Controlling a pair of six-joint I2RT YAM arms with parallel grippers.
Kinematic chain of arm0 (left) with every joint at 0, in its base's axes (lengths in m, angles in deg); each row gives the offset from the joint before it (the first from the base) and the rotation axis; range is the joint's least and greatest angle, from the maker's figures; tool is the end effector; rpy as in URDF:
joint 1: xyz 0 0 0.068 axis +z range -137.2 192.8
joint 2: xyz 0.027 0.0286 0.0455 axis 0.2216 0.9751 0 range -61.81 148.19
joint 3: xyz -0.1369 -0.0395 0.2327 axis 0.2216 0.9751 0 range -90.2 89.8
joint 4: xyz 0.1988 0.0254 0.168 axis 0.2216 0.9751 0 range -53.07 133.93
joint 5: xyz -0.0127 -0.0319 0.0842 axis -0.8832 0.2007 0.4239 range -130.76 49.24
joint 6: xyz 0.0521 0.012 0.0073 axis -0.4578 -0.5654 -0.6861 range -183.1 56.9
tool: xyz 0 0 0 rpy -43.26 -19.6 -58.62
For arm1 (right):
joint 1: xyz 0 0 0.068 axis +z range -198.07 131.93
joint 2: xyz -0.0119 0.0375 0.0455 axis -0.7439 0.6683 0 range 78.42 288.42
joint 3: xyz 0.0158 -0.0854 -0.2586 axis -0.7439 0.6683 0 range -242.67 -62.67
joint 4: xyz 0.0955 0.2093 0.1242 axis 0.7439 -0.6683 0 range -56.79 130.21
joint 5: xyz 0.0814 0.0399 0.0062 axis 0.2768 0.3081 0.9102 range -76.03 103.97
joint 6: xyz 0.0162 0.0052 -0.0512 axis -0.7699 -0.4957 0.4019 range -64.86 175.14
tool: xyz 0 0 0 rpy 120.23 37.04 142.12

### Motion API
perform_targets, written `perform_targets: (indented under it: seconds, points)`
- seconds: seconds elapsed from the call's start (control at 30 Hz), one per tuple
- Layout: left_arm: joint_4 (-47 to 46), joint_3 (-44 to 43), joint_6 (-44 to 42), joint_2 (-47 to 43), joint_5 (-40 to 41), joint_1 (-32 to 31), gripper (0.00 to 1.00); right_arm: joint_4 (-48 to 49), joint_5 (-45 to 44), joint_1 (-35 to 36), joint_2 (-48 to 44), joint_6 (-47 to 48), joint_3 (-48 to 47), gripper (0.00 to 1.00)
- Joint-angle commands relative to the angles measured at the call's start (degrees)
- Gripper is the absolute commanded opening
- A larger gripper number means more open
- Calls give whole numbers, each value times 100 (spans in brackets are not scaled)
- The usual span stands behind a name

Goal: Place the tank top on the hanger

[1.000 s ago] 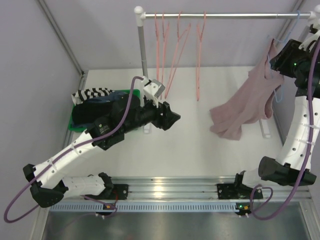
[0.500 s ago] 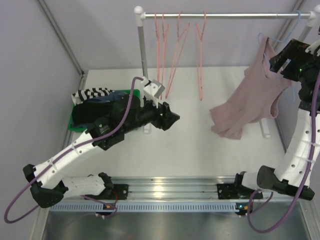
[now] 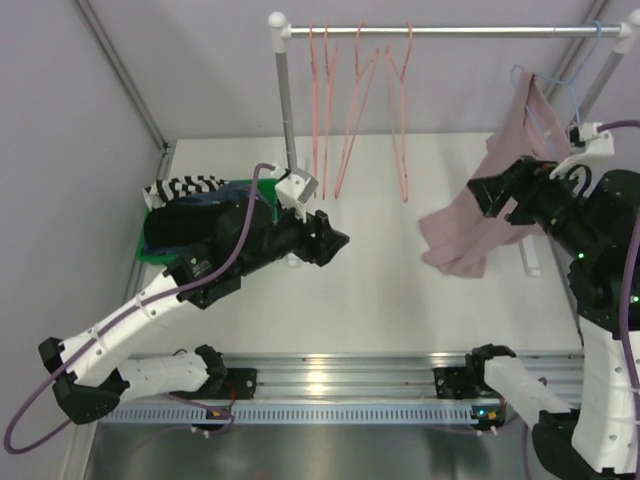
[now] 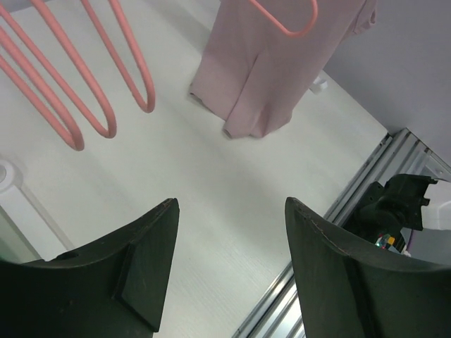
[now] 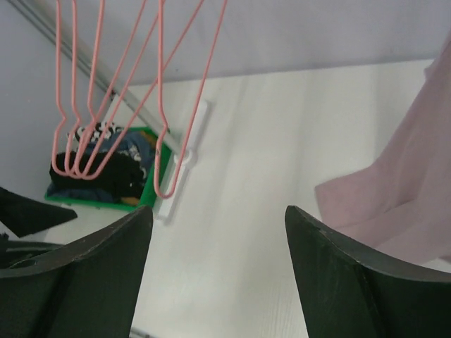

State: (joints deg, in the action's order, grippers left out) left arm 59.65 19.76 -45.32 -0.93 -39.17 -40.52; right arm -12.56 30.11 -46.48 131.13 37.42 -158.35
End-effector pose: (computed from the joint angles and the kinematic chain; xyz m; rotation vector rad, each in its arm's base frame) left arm 0.1383 -0.1843 0.4167 0.5579 1.8079 -0.8449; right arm 0.1047 0.0129 0.5159 0.0386 1.7601 0.4911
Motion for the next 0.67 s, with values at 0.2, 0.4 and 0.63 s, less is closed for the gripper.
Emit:
perform_targets:
  seconds: [0.2,0.4,0.63]
  points:
    - [4,904,463,-717,887,23,67,627,-754,931,-1278,-364,2603,77]
    - [399,1300,770,-1157,1545,23,67,777,-884,931,-1921,-259,3607,82]
    - [593,1300,973,-1219,1898,15,66,865,-1042,931,-1922,-92,3908,85]
